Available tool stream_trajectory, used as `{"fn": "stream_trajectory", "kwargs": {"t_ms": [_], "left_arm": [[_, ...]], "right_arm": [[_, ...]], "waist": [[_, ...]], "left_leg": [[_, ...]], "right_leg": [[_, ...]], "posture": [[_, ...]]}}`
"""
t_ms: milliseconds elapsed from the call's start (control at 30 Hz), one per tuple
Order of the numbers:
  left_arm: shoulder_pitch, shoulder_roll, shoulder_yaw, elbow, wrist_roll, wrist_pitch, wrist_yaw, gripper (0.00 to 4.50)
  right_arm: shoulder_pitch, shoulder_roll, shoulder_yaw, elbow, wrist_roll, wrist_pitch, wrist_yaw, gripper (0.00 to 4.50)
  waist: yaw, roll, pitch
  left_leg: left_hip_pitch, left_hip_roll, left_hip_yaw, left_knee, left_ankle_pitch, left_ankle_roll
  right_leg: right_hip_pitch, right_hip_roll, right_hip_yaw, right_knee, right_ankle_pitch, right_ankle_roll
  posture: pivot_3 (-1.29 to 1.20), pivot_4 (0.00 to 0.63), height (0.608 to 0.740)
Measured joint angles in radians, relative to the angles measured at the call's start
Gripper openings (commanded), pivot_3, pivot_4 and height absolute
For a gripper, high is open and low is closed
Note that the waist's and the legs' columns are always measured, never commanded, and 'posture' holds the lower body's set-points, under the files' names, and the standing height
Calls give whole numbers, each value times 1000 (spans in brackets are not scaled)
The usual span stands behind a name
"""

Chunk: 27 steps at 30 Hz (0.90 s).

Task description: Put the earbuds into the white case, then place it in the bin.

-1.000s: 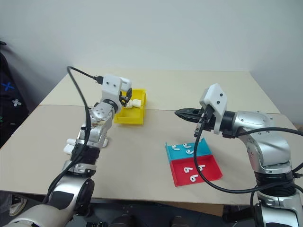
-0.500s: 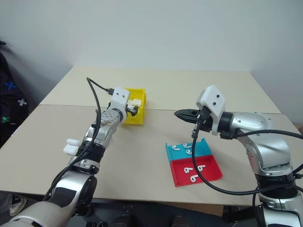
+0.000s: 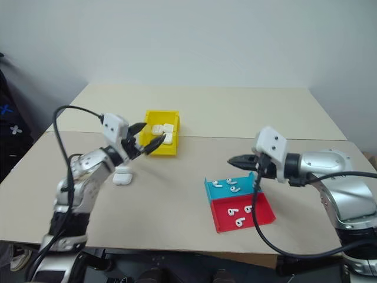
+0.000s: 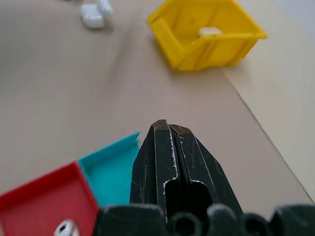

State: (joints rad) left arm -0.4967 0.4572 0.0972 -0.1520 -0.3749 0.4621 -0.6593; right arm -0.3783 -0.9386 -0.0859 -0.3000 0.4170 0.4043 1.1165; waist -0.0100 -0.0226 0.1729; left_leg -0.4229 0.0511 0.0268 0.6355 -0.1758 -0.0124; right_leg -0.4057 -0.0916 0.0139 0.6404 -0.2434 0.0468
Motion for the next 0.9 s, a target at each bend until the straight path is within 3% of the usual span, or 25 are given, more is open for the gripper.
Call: {"fn": "stream_trajectory", "kwargs": {"t_ms": [167, 367, 633, 900], "left_arm": [[226, 222, 154, -182, -166, 38, -203, 4450], [476, 406, 371, -284, -315, 62, -415, 4450], [604, 462, 496, -305, -388, 73, -513, 4450], [608, 476, 512, -318, -434, 88, -508, 4450]], "right_arm": [[99, -48, -106, 125, -6, -301, 180, 0], [129, -147, -196, 259, -1, -430, 326, 0], [158, -173, -237, 313, 38, -472, 422, 0], [148, -173, -222, 315, 37, -484, 422, 0]], "waist": [[-8, 0, 0], [-4, 0, 0], [-2, 0, 0], [-2, 0, 0]], "left_leg": [[2, 1, 2, 0, 0, 0], [5, 2, 2, 0, 0, 0], [6, 3, 4, 0, 0, 0], [6, 3, 4, 0, 0, 0]], "right_leg": [[0, 0, 1, 0, -4, 5], [2, 0, 1, 1, -8, -3], [1, 0, 1, 1, -9, -3], [1, 0, 2, 1, -9, -3]], "posture": [[0, 150, 740], [0, 150, 740], [0, 150, 740], [0, 150, 740]]}}
